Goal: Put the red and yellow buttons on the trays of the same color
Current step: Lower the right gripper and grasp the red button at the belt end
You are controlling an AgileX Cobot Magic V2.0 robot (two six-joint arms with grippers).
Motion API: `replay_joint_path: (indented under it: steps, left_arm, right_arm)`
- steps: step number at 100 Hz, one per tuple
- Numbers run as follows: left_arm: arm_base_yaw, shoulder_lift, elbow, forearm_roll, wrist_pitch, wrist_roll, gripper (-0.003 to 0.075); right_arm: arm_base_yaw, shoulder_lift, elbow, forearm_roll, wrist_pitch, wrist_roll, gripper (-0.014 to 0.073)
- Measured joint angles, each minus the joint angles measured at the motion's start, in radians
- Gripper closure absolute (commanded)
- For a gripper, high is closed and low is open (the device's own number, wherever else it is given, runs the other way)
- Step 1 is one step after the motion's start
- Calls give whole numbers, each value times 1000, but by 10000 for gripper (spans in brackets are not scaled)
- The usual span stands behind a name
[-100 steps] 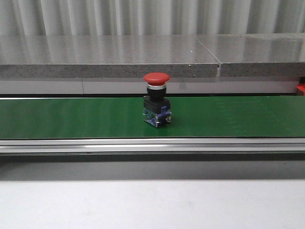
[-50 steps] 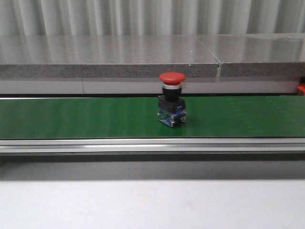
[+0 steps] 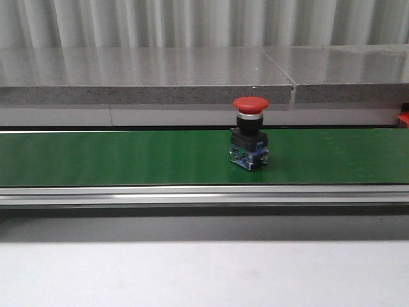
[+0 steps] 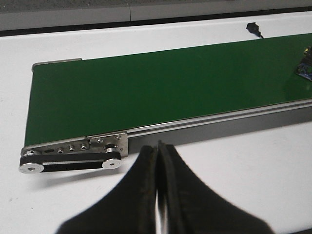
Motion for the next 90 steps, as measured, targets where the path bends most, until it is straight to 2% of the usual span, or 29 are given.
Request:
replay_joint_path:
  steps: [43,71,90]
  left_arm:
    - [0,0,0,0,0,0,741]
    - [0,0,0,0,0,0,741]
    - [0,0,0,0,0,0,741]
  right_arm:
    - [25,-239,0,20,43,0,118]
    - [223,-377,0,35,64,-2,118]
    - [383,-419,0,37,171,-18,118]
